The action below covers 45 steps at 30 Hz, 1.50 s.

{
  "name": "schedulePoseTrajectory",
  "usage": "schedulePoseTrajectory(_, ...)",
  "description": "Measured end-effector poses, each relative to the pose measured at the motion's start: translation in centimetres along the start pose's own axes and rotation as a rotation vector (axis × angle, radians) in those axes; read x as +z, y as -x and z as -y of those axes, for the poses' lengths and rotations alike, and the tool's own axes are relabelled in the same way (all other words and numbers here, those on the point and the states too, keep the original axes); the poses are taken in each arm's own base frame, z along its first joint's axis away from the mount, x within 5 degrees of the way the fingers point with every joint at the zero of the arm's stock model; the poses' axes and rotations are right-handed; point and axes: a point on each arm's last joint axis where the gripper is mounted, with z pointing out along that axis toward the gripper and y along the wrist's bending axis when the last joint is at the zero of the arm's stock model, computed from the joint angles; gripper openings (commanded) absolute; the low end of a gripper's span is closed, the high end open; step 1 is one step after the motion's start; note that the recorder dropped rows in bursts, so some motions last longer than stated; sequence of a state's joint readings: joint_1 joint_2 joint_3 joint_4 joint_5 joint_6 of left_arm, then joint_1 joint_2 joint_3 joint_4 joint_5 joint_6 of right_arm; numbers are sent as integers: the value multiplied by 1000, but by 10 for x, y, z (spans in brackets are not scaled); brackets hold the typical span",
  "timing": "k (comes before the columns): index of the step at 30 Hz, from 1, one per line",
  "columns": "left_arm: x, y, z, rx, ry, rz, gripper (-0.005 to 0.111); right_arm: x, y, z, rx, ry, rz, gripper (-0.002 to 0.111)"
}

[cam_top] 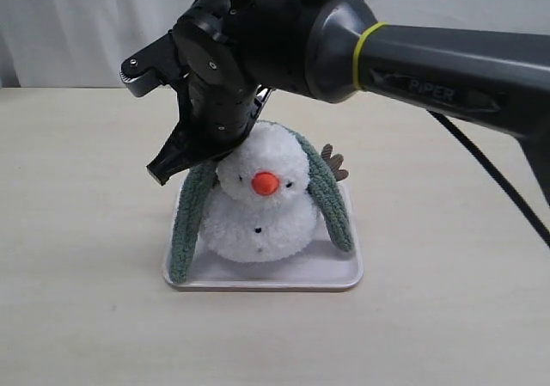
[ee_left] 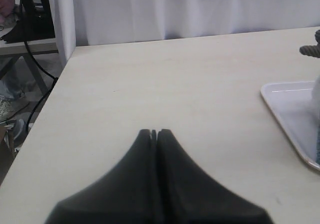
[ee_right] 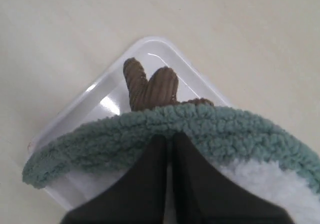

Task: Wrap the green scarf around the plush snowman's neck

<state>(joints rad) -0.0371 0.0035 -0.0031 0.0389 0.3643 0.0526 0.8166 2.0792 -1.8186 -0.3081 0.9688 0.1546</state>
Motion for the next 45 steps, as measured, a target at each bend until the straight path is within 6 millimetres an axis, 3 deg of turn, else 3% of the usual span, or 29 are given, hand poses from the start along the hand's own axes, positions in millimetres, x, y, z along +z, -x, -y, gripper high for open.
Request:
schedulePoseTrajectory(12, 0, 0, 0, 0, 0, 0, 0, 19, -9, -3, -77, -16, -169, 4)
schedulePoseTrajectory(27, 0, 0, 0, 0, 0, 0, 0, 19, -7, -8, -124, 40, -145, 4)
schedulePoseTrajectory(37, 0, 0, 0, 0, 0, 0, 0, -19, 11, 1, -122, 40, 55, 4)
schedulePoseTrajectory(41, 0, 0, 0, 0, 0, 0, 0, -20, 13, 2, -124, 26, 86, 4)
schedulePoseTrajectory(45, 0, 0, 0, 0, 0, 0, 0, -5, 9, 6, -151, -57, 26, 9)
